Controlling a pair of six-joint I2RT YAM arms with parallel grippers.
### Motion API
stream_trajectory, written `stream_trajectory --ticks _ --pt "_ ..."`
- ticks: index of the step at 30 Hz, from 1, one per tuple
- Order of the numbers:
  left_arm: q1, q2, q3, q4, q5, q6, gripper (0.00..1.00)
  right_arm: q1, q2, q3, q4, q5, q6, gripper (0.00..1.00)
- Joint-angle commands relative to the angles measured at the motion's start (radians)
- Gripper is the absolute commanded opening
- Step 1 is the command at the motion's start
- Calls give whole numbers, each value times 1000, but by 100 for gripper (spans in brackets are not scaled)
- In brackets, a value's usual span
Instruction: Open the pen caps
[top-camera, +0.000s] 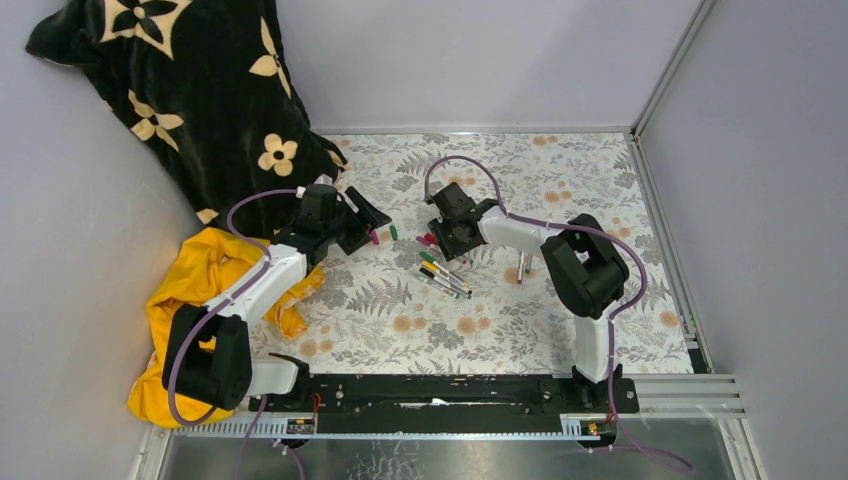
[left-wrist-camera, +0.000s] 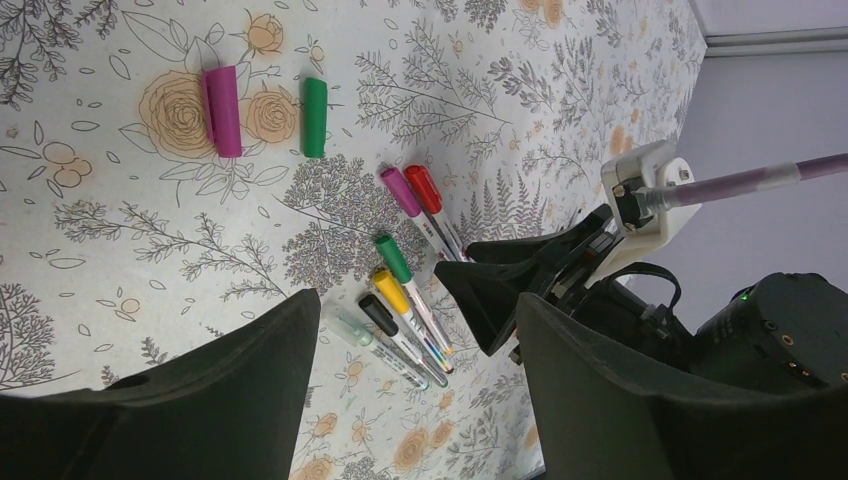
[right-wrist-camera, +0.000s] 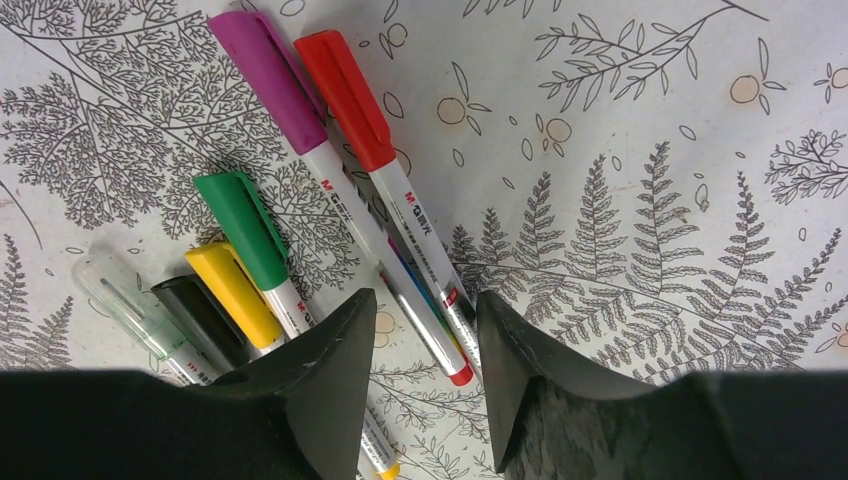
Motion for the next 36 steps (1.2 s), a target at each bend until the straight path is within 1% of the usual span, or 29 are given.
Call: stream_trajectory --ticks 1,5,10,19,36 --pt "8 4 -12 57 26 -13 79 -5 -65 16 -3 -35 -8 49" --pt "8 3 -15 59 28 -15 79 -5 -98 14 -1 -22 -7 49" --pt "8 -2 -19 59 27 -18 79 -6 -96 29 -9 -3 -13 50" --pt "8 -2 -6 52 22 -11 79 -23 -67 10 10 10 -23 50" --pt "11 28 4 64 25 -5 79 -40 -4 8 30 -30 -30 49"
